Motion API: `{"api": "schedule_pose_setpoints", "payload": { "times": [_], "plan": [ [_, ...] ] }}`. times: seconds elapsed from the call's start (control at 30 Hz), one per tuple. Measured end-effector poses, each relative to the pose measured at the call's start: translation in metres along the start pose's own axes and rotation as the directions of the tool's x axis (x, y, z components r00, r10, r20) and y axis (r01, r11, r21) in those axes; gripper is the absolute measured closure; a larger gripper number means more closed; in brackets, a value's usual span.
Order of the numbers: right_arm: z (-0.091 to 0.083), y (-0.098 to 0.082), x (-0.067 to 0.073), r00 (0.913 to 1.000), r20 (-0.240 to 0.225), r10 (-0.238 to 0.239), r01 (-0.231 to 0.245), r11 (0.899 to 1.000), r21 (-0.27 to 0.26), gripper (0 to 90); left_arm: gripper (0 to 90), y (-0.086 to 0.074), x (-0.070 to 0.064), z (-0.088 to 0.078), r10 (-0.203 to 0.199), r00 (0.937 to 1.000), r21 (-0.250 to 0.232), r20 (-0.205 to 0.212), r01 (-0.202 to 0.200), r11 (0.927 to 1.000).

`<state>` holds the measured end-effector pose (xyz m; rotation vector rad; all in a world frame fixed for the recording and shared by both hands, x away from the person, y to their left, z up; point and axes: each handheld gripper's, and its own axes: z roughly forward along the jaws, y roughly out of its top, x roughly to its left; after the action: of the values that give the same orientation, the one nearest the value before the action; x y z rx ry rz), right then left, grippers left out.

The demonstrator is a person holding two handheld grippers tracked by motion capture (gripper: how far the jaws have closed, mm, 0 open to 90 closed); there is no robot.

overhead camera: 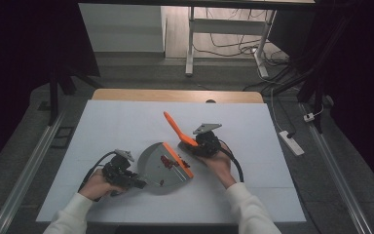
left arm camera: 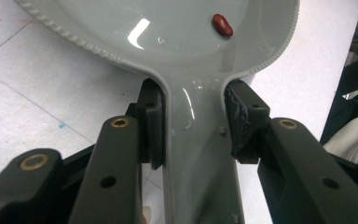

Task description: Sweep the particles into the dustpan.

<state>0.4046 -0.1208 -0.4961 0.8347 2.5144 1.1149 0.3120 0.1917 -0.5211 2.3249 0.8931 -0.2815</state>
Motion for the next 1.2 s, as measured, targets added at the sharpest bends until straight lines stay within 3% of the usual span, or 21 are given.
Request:
{"api": "schedule_pose_setpoints", "payload": {
  "times": [0.17, 0.33, 0.73, 0.97, 1.07, 1.2],
  "plan": [
    [-0.005, -0.004, 0.004, 0.9999, -0.009, 0.006, -0.006, 1.000, 0.006, 70.1, 61.3, 0.000, -0.001, 0.000, 0.000, 1.0000, 0.000, -0.002, 0.000, 1.0000],
    [-0.006, -0.005, 0.013, 0.9996, -0.016, -0.024, 0.025, 1.000, 0.015, 69.9, 61.3, 0.000, -0.001, 0.000, -0.001, 1.0000, 0.000, -0.001, 0.001, 1.0000],
    [-0.004, -0.004, 0.026, 0.9983, -0.038, -0.044, 0.044, 0.999, 0.012, 69.8, 61.3, 0.000, 0.000, 0.000, -0.001, 1.0000, 0.001, -0.002, 0.001, 1.0000],
    [-0.003, -0.002, 0.031, 0.9968, -0.073, -0.033, 0.032, 0.999, -0.005, 69.8, 61.3, 0.000, 0.000, 0.001, -0.002, 1.0000, 0.004, 0.000, 0.002, 1.0000],
    [-0.004, 0.000, 0.034, 0.9931, -0.114, -0.027, 0.024, 0.999, -0.022, 70.1, 61.4, 0.000, 0.000, 0.001, -0.003, 1.0000, 0.004, -0.001, 0.003, 1.0000],
    [-0.004, 0.002, 0.041, 0.9889, -0.135, -0.063, 0.060, 0.998, -0.028, 70.1, 61.3, 0.000, 0.000, 0.001, -0.004, 1.0000, 0.004, -0.002, 0.004, 1.0000]
  ]
}}
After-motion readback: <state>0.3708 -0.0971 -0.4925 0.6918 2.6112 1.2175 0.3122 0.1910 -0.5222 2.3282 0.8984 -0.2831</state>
